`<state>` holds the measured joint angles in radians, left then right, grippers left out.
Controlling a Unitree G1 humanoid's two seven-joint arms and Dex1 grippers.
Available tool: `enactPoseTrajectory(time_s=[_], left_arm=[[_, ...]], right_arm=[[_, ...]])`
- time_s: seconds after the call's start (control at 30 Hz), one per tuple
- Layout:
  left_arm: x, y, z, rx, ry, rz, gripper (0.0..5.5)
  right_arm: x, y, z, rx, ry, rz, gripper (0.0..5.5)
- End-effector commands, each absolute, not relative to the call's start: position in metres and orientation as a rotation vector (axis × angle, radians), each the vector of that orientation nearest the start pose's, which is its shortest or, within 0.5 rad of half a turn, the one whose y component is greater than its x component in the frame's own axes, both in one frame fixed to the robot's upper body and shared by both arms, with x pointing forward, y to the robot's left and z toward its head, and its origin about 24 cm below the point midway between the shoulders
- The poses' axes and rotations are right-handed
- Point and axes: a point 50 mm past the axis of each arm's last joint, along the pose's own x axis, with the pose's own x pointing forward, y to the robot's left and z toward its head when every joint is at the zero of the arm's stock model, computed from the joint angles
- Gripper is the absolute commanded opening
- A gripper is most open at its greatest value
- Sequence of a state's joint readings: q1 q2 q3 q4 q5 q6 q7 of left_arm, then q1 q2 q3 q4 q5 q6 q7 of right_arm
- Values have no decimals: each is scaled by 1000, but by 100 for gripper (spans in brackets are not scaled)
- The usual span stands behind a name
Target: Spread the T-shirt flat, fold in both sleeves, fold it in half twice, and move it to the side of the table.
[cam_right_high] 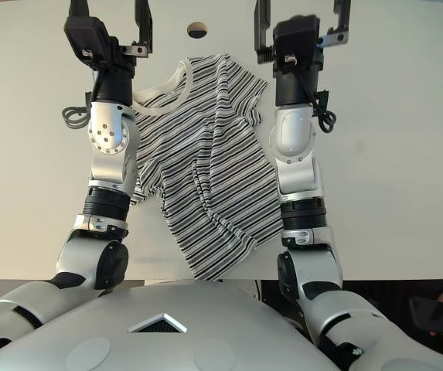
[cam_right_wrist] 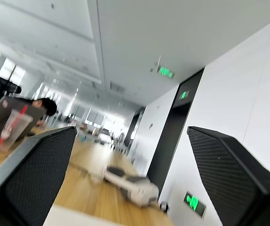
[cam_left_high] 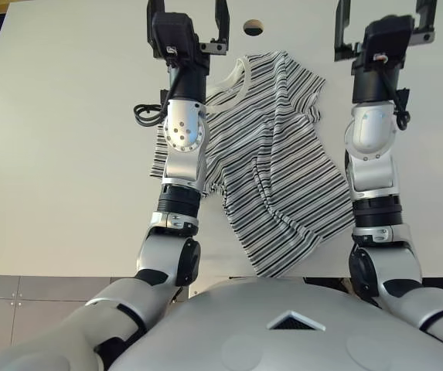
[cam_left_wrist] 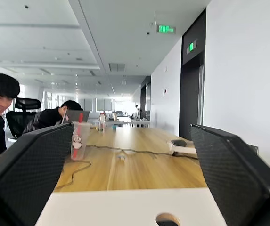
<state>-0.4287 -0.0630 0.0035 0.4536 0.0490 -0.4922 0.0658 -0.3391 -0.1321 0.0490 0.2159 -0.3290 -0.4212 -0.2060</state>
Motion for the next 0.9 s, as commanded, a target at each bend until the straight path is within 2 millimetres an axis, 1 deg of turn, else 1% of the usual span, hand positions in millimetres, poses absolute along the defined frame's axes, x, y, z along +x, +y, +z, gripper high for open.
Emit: enactPoseTrajectory(time_s=[0.03, 0.1, 0.17, 0.3, 0.43, 0.5, 0.6, 0.63, 0.7, 0.77, 0.8, 0.9], left_arm=[[319, 101, 103, -26, -469, -64, 458], [320, 99, 103, -25, -464, -60, 458], [322, 92, 103, -49, -462, -84, 458], [325, 87, 100, -28, -453, -95, 458], [328, 91, 93, 0, -427, -46, 458], [329, 98, 96, 9, -450, -8, 458], [330, 107, 103, 9, -485, 36, 458], [330, 106, 104, 9, -491, 34, 458], [331, 103, 105, 8, -494, 27, 458], [331, 101, 105, 7, -498, 23, 458], [331, 101, 106, 6, -501, 21, 458], [332, 98, 107, 4, -507, 15, 458]], right_arm=[[303, -138, 117, -389, -560, -1, 433], [303, -144, 115, -376, -539, -10, 433], [299, -151, 113, -371, -522, -17, 433], [294, -156, 108, -370, -502, -31, 433], [297, -155, 107, -432, -506, -27, 433], [307, -151, 103, -543, -465, 42, 433], [334, -153, 106, -736, -390, 161, 433], [343, -152, 103, -817, -344, 231, 433], [353, -153, 97, -924, -272, 339, 433], [361, -150, 88, -1018, -188, 461, 433], [363, -148, 79, -1079, -131, 529, 433], [364, -144, 56, -1201, -7, 663, 433]])
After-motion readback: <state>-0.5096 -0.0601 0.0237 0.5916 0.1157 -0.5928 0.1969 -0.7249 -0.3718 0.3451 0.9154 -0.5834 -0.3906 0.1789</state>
